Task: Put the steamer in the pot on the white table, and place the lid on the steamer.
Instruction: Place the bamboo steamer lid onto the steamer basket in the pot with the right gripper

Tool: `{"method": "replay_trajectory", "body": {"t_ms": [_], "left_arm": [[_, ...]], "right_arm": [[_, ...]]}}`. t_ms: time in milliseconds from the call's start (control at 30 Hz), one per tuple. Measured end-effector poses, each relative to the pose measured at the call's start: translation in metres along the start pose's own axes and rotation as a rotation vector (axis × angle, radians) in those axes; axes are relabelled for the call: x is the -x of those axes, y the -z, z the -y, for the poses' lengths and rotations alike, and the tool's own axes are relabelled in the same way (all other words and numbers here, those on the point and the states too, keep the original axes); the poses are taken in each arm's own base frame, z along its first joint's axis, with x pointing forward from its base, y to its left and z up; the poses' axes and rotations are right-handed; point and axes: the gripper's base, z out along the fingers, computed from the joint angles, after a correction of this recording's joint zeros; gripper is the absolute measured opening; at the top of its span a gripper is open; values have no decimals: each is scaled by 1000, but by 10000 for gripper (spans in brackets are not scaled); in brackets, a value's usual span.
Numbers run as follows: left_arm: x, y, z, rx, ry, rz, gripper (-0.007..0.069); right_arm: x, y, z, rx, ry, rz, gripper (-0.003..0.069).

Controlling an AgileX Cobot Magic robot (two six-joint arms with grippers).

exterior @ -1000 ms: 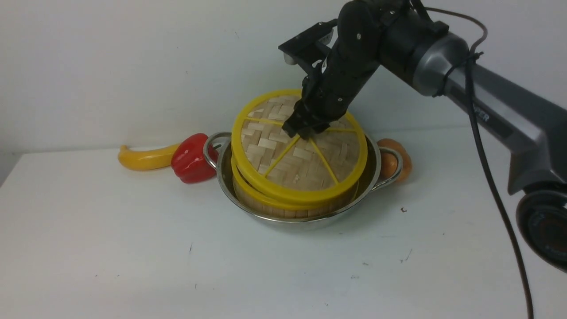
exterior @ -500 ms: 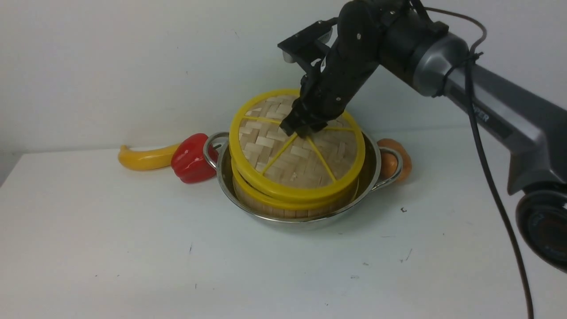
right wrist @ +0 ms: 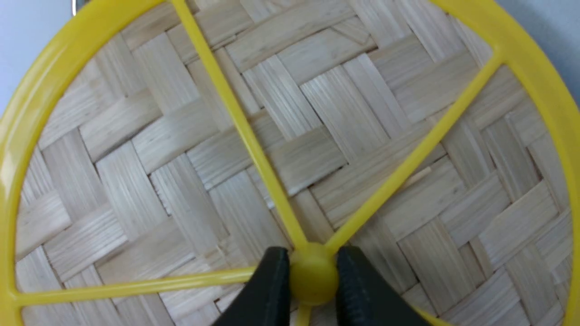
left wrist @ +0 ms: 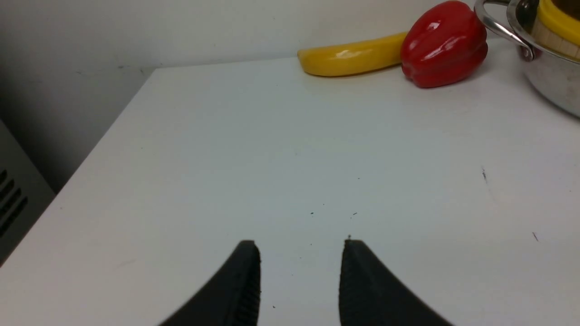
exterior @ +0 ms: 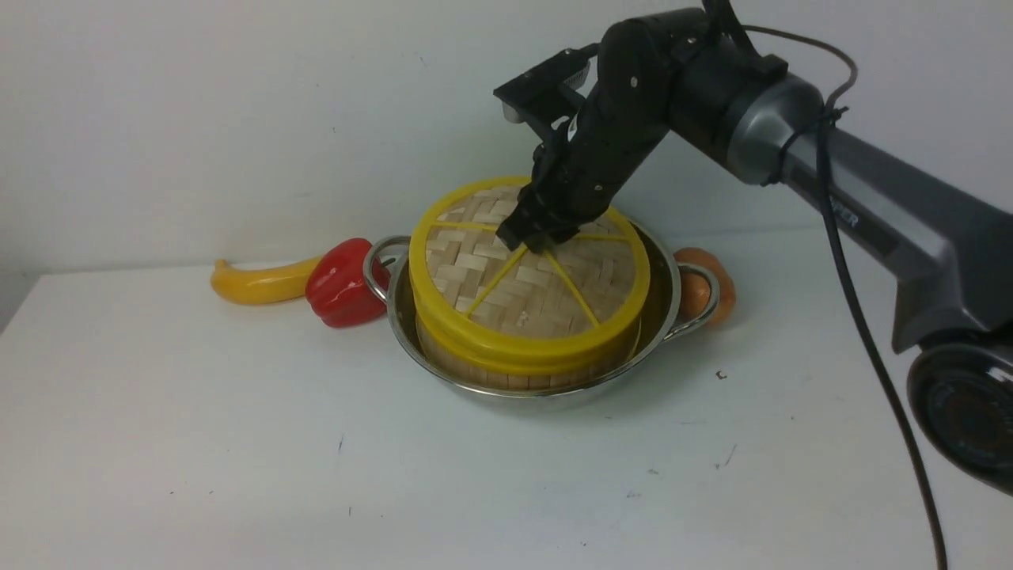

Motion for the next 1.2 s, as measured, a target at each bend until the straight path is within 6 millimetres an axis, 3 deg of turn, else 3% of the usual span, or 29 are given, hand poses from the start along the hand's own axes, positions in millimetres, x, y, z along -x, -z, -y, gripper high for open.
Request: {"method": "replay_trajectory", "body": {"t_ms": [467, 867, 1033, 1200], "left_arm": [[0, 0, 0, 0, 0, 0, 241], [0, 0, 0, 0, 0, 0, 241], [0, 0, 0, 0, 0, 0, 241], [0, 0, 0, 0, 0, 0, 241]], "right_arm": [[-3, -15, 1, 0, -3, -5, 144], [-3, -16, 1, 0, -3, -3, 148], [-3, -17, 0, 12, 17, 4, 202], [-2, -17, -1, 23, 32, 14, 328]]}}
